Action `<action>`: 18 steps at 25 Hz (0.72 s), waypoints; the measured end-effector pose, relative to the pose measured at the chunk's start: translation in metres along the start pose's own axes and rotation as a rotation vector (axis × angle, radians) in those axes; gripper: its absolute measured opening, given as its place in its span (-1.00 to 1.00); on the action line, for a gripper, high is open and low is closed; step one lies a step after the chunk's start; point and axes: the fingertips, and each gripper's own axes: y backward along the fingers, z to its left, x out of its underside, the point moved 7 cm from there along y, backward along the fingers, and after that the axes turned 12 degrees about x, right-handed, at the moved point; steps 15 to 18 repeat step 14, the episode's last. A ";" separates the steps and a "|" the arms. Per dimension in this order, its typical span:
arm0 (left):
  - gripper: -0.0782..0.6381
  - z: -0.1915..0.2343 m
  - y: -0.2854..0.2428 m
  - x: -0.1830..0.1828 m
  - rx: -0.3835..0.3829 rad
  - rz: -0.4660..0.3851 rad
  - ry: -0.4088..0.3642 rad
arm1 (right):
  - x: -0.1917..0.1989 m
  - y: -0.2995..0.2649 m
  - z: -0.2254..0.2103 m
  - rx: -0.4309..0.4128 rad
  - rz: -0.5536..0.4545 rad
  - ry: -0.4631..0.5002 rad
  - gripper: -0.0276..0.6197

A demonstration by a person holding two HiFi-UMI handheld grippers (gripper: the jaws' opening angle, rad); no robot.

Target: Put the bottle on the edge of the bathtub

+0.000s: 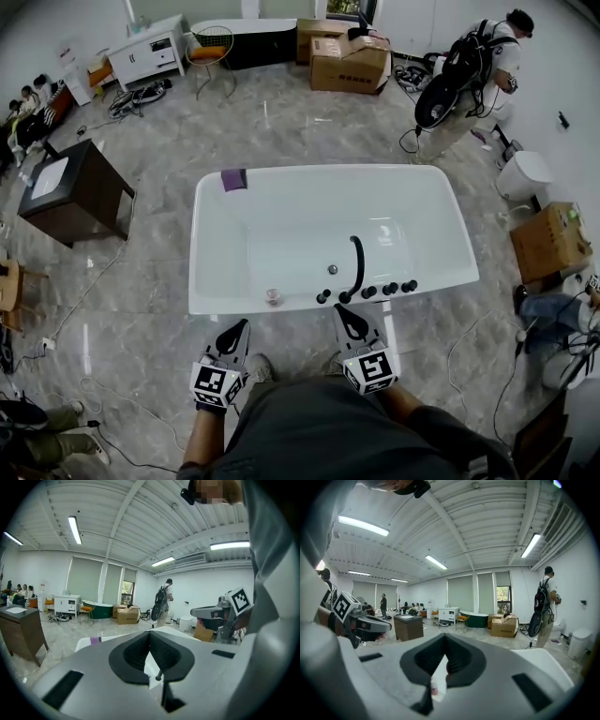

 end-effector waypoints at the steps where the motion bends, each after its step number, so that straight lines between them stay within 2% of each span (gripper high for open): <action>1: -0.78 0.000 0.000 -0.001 0.001 -0.002 -0.003 | 0.000 0.000 0.000 0.002 0.001 -0.001 -0.91; 18: -0.78 0.007 0.001 -0.008 0.002 -0.004 -0.024 | -0.006 0.003 0.001 0.018 -0.013 0.010 -0.91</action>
